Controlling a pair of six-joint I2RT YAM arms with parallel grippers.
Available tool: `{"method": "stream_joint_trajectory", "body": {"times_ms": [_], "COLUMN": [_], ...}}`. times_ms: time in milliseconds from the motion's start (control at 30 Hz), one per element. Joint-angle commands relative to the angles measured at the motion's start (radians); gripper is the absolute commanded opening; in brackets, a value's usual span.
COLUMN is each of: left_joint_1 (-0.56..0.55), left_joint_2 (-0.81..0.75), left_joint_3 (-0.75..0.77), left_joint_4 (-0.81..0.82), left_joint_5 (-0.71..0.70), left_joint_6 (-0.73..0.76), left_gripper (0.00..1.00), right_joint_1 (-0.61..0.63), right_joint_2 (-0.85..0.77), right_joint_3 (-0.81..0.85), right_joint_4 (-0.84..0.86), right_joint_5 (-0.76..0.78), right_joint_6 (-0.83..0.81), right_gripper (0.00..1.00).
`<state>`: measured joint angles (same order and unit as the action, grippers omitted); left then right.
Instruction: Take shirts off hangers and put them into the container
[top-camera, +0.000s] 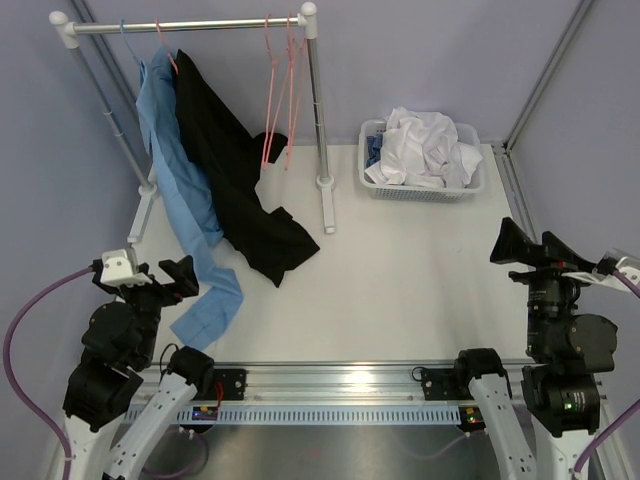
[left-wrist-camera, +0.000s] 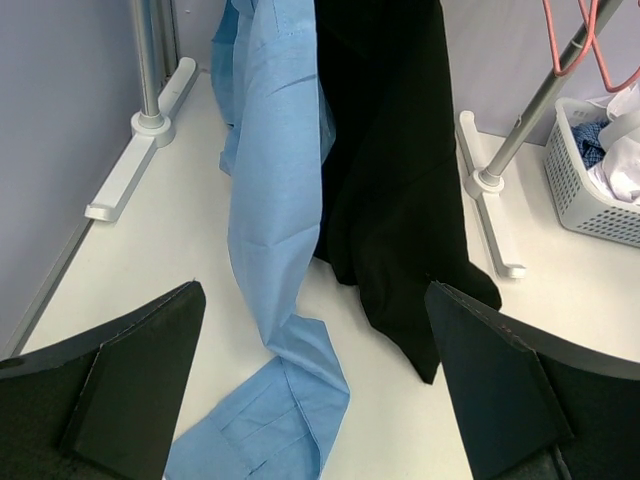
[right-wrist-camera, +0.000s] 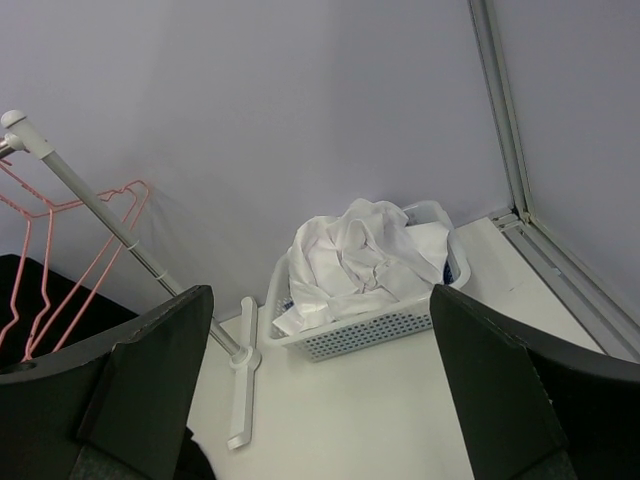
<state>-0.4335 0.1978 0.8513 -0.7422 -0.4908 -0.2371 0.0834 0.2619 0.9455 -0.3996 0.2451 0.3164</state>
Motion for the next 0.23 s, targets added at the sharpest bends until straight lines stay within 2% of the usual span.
{"method": "stream_joint_trajectory", "body": {"times_ms": [0,200], "left_joint_1": [0.002,0.002], "left_joint_2": [0.002,0.011], "left_joint_3": [-0.017,-0.020], "left_joint_4": [0.017,0.020], "left_joint_5": [0.026,0.026], "left_joint_6": [-0.008,-0.008], "left_gripper": [0.99,0.99], "right_joint_1": [0.013,0.013], "right_joint_2": [0.031,0.043], "right_joint_3": [-0.004,-0.002], "right_joint_4": [0.053,0.061], "right_joint_5": [-0.007,-0.021], "right_joint_6": [-0.011,-0.010], "right_gripper": [1.00,1.00]}}
